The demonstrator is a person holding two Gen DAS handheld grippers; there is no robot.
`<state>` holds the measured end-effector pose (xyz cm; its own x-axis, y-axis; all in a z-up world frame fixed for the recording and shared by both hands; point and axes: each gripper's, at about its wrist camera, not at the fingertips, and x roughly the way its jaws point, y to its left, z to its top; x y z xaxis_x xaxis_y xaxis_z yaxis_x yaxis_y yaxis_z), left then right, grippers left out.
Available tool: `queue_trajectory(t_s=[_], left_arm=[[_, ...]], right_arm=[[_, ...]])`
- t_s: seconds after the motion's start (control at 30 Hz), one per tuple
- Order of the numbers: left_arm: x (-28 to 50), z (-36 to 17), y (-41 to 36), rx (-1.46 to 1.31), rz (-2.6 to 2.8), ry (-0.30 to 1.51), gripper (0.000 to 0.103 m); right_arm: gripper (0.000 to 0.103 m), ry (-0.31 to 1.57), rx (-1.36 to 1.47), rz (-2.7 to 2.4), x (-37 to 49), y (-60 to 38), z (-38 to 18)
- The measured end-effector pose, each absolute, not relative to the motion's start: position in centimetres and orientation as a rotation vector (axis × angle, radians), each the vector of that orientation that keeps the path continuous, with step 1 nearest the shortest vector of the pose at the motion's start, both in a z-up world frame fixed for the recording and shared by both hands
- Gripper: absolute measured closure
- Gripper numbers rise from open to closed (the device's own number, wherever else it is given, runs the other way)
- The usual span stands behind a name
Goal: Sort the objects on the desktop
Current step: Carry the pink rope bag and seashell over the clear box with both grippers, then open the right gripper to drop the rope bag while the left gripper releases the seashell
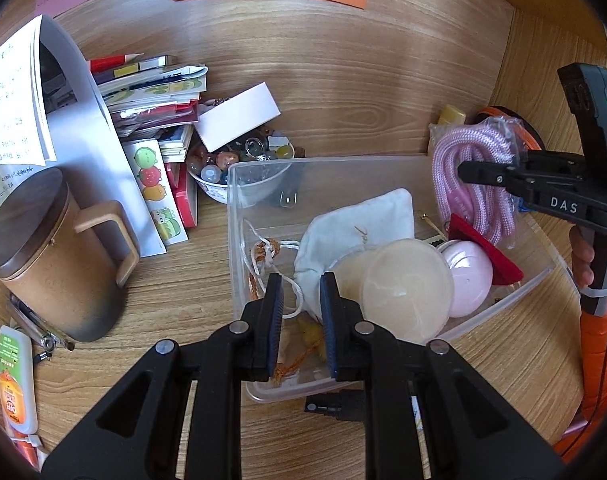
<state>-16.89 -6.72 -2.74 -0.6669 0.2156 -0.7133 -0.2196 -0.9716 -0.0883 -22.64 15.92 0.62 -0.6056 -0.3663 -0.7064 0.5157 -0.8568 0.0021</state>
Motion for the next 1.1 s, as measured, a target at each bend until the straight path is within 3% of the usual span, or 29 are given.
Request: queue_trajectory(t_s=[0.4, 0.47, 0.53, 0.6, 0.73, 0.87, 1.1], left_arm=[[-16.7, -2.2, -6.6, -1.14, 2.699, 0.038, 0.085], [-16.5, -1.9, -6.7, -1.133, 2.712, 0.04, 0.085], [-16.2, -1.6, -6.8, -1.127, 2.728, 0.04, 0.074], [-15.9, -1.3, -6.9, -1.115, 2.732, 0.032, 0.072], [-15.1, -0.7, -6.8, -1.085, 2.766, 0.053, 0.057], [-14.2, 0.0, -6.6, -1.056, 2.779, 0.07, 0.054], [-12.5, 0.9, -6.2, -1.005, 2.802, 0.097, 0.041]], right_arm=[[0.082, 0.299, 1.057, -2.376, -22.6, 15.1, -0.6], [0.076, 0.284, 1.073, -2.353, -22.7, 15.0, -0.8], [0.072, 0.277, 1.087, -2.343, -22.7, 14.8, -1.0], [0.066, 0.278, 1.091, -2.341, -22.6, 14.8, -1.0], [0.05, 0.274, 1.068, -2.345, -22.1, 14.7, -0.6], [0.037, 0.299, 0.998, -2.385, -21.1, 14.7, 0.7], [0.023, 0.353, 0.926, -2.416, -18.9, 14.5, 2.3]])
